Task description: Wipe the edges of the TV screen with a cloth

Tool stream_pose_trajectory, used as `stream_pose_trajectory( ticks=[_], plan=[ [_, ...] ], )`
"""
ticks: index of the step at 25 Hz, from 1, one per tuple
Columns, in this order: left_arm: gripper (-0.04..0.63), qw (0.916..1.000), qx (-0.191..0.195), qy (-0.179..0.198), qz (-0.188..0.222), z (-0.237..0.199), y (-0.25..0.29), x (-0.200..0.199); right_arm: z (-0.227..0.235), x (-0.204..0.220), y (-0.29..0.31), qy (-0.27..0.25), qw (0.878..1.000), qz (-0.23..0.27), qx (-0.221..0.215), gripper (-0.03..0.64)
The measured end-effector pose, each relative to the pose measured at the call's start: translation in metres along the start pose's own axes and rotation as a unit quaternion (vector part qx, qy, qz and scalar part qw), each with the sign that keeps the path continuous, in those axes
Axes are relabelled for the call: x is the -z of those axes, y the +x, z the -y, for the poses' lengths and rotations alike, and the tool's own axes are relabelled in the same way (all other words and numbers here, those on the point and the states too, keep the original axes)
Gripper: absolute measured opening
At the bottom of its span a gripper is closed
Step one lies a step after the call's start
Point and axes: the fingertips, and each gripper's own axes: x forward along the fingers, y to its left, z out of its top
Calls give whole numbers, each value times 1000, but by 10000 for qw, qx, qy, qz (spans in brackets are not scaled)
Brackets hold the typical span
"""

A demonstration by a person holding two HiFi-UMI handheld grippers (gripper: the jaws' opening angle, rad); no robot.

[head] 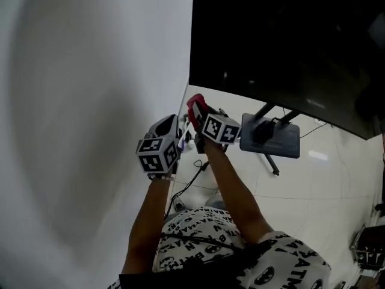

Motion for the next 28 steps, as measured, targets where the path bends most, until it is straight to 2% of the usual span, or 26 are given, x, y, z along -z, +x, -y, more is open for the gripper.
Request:
stream_pose_trajectory(
  ticks=[4,12,19,24,28],
  plan=[
    [2,10000,-47,-7,22,1,-16,-8,0,12,11,123,9998,-24,121,72],
    [2,9999,-107,7,2,-7,-29,-12,-5,0,32,847,9954,348,268,72],
    [0,9999,-112,-35,9,-7,-31,-11,-8,-10,47,1455,9883,441,158,72],
    [2,10000,-54,-74,14,-4,-29,-8,-3,-13,54,1512,9874,468,95,72],
    [0,10000,32,-78,-1,1,-27,-5,6,-12,45,1563,9858,552,284,72]
  ],
)
